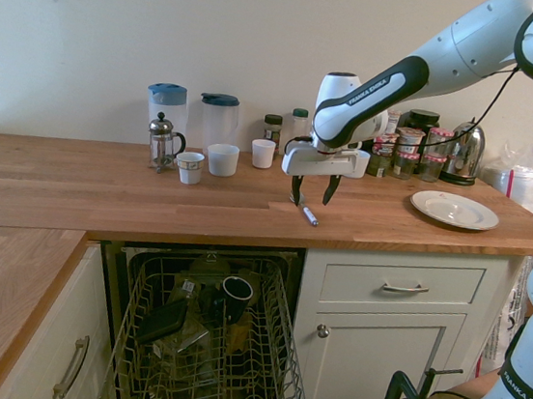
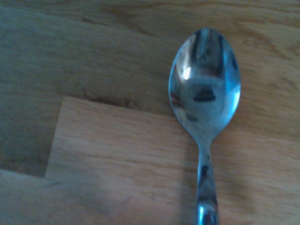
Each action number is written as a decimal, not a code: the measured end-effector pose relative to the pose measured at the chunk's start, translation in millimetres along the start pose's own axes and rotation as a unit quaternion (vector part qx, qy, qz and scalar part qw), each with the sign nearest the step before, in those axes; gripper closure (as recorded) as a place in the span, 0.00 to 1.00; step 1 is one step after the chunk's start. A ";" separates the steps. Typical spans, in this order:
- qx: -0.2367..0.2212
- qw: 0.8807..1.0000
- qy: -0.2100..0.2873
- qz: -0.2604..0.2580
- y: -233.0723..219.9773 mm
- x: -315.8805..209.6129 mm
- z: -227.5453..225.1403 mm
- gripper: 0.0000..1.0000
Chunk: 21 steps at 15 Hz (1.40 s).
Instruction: Put the spoon in the dishwasher
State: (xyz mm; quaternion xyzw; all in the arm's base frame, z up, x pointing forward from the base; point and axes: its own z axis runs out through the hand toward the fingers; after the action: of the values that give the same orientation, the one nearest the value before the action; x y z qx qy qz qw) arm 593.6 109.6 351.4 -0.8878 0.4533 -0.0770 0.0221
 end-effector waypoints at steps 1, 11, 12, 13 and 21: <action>0.001 1.000 0.002 0.008 -5.6 1.2 3.8 0.00; -0.004 0.999 0.004 0.041 -14.8 8.5 20.8 1.00; -0.004 0.999 0.004 0.043 -14.6 8.9 21.0 1.00; -0.004 0.999 0.003 0.044 -14.4 9.4 21.1 1.00; -0.002 0.999 -0.003 0.053 -11.2 16.0 21.5 1.00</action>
State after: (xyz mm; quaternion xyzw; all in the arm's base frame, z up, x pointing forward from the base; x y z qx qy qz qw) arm 615.1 102.6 333.2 -0.8626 0.5000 -0.0724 0.0252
